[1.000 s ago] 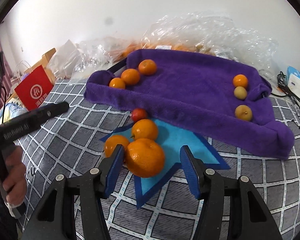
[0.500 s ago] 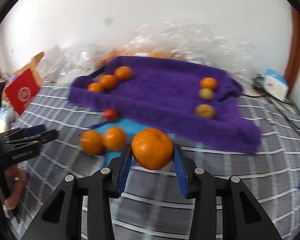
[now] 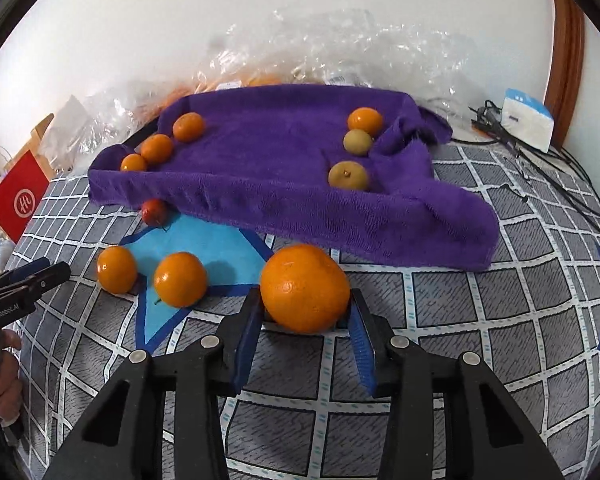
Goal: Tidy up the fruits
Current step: 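Withdraw both tools back toward the fruit cluster on the star mat, then grasp a large orange with the right tool while the left tool grasps another orange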
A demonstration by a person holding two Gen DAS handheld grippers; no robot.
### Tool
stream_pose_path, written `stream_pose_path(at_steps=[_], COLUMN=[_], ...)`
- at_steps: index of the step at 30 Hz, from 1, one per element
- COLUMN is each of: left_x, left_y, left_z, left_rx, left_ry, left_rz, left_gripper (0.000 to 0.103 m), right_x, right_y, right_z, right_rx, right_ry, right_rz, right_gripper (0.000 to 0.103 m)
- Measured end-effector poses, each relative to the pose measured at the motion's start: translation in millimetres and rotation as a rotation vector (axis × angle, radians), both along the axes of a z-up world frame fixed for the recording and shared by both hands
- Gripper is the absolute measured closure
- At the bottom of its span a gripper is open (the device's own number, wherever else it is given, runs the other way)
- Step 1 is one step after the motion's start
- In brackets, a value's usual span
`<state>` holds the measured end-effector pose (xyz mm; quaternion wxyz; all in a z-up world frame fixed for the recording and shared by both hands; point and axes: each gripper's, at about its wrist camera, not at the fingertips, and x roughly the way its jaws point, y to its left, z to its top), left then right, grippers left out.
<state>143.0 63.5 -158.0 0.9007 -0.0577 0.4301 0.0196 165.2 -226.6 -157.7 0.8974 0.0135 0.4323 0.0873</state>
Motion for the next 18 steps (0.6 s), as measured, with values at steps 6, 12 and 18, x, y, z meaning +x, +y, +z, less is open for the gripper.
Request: stream_pose_path(at_steps=[6,12,18], left_x=[-0.1,-0.2,8.6], left_y=[-7.6,-29.2,-83.0], left_z=[1.7,17.7,27.8], left_rx=[0.021,-0.131,-0.09], left_ry=[0.006,-0.01,-0.017], left_rz=[-0.002,-0.113,-0.26], left_gripper=[0.039,0.039,0.039], right_x=[-5.6,-6.5,-5.1], right_y=[-3.7,-19.0,-32.9], right_z=[5.2,9.0,9.8], right_rx=[0.007,0.006,0.033], right_ry=[-0.033,-0.057,-0.06], right_rz=[-0.016,-0.096,-0.159], right_gripper=[0.063,0.063,0.063])
